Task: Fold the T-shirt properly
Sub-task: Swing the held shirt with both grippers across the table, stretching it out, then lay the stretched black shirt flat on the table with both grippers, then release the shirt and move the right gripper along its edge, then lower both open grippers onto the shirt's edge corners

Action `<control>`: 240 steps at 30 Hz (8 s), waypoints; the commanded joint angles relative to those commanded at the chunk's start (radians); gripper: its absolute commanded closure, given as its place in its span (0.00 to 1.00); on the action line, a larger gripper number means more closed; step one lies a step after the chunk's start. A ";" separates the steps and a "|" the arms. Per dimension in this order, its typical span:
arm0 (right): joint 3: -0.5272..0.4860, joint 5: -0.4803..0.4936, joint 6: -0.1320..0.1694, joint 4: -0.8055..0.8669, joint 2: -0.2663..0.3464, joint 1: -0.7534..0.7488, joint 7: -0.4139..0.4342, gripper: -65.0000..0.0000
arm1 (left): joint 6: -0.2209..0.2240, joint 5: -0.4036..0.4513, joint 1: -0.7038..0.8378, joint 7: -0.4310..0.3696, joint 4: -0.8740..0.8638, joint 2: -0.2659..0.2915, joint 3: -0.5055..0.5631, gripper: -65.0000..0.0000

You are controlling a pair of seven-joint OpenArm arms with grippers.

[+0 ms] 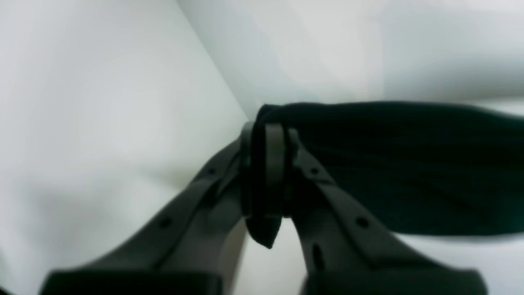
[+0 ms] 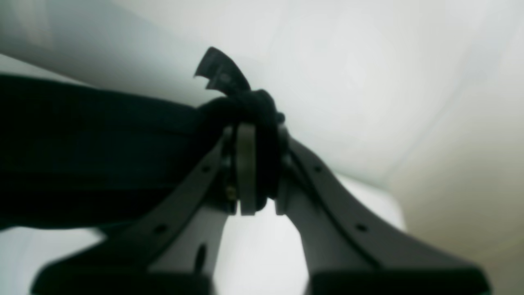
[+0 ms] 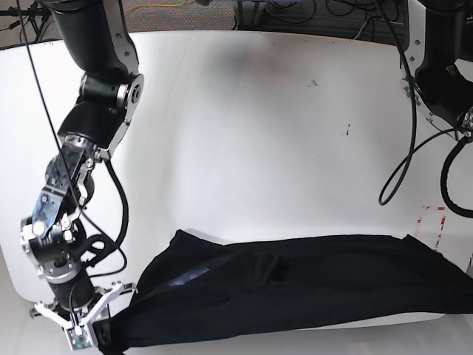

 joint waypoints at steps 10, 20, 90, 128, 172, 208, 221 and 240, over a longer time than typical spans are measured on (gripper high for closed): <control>-0.031 0.000 0.002 -0.049 0.068 0.193 -0.044 1.00 | 0.000 0.002 -0.195 0.015 -0.005 -0.002 0.055 1.00; 0.005 0.006 0.003 0.018 0.144 0.095 -0.089 1.00 | -0.006 -0.003 -0.169 0.086 -0.003 0.000 0.055 1.00; 0.278 0.006 0.044 0.278 -0.199 -1.177 -0.032 1.00 | -0.165 -0.114 1.269 -0.104 0.031 0.157 -0.408 1.00; 0.222 0.002 0.043 0.281 -0.276 -1.071 -0.029 0.31 | -0.165 -0.123 1.209 -0.100 0.029 0.115 -0.414 0.27; 0.017 -0.141 0.043 0.206 -0.285 -0.873 -0.089 0.31 | -0.165 0.072 1.026 -0.100 0.011 0.086 -0.224 0.28; 0.044 -0.143 0.040 -0.221 -0.153 -0.649 0.147 0.31 | -0.165 0.112 0.968 -0.098 0.009 0.101 -0.158 0.28; 0.049 -0.141 0.040 -0.313 -0.106 -0.631 0.187 0.31 | -0.165 0.109 0.967 -0.101 -0.025 0.144 -0.057 0.28; 0.146 -0.146 0.043 -0.305 -0.100 -0.621 0.215 0.31 | -0.165 0.114 0.930 -0.101 -0.026 0.216 -0.052 0.28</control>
